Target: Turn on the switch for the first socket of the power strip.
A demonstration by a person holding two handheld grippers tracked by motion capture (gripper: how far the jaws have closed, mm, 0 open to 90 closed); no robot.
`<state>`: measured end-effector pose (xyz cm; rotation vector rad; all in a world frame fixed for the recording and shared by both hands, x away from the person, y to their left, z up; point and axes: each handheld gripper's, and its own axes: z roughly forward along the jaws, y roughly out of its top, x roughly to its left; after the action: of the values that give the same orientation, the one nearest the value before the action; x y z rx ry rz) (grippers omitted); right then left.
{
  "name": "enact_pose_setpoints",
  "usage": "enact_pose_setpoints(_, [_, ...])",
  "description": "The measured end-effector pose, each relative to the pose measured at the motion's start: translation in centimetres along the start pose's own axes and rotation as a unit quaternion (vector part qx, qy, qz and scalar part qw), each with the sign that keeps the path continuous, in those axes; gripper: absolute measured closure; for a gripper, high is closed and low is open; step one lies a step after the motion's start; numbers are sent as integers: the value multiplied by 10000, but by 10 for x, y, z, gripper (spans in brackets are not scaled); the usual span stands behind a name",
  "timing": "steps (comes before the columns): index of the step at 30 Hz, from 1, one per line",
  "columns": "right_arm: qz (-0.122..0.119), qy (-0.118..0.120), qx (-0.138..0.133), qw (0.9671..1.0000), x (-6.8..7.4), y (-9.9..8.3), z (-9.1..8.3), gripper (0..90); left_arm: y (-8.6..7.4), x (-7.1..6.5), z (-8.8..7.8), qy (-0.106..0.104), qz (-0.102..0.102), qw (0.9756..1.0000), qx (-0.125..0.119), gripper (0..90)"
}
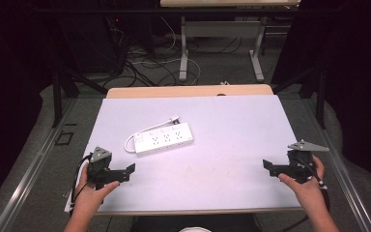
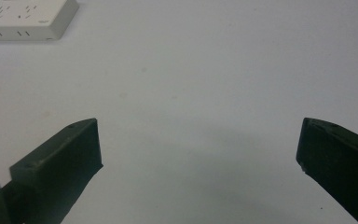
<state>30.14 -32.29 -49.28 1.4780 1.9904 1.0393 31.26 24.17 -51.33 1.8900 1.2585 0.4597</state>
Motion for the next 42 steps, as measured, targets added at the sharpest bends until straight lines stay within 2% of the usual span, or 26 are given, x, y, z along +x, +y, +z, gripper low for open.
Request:
enact_pose_setpoints(4, [-27, -24, -51, 10000, 2, 1, -5, 0, 6, -2, -1, -14, 11, 10000, -85, 7])
enact_pose_setpoints(5, [-57, -34, -147, 9999, 1, 1, -5, 0, 7, -2, -2, -7, 30, 10000, -60, 8])
enact_pose_setpoints(8, [-82, 14, -79, 9999, -1, 4, -8, 0, 7, -2, -3, -2, 4, 10000, -75, 24])
enact_pose_setpoints(15, [-160, -19, -13, 9999, -4, 4, 0, 0, 11, -8, -5, 20, 25, 10000, -31, 72])
enact_pose_setpoints(17, [-213, -113, -44, 9997, -3, 3, 3, 0, 13, -10, -5, 19, 57, 10000, 3, 95])
enact_pose_setpoints(21, [-234, -39, -40, 9997, 1, 3, 6, 0, 17, -11, -6, 15, 114, 9999, 0, 132])
enact_pose_setpoints(24, [-342, -41, -47, 9994, 4, 4, 6, 0, 21, -10, -8, 18, 112, 9999, -36, 158])
enact_pose_setpoints(32, [-324, -7, -118, 9994, 8, -3, 6, 0, 31, -8, -4, -17, 3, 10000, -55, 210])
enact_pose_setpoints(34, [-321, -9, -101, 9994, 7, -6, 6, 0, 34, -8, -4, 24, 56, 10000, -24, 235])
enact_pose_setpoints(42, [-357, -42, -171, 9992, 6, -9, 6, 0, 52, -10, -2, 1, 38, 10000, -15, 279])
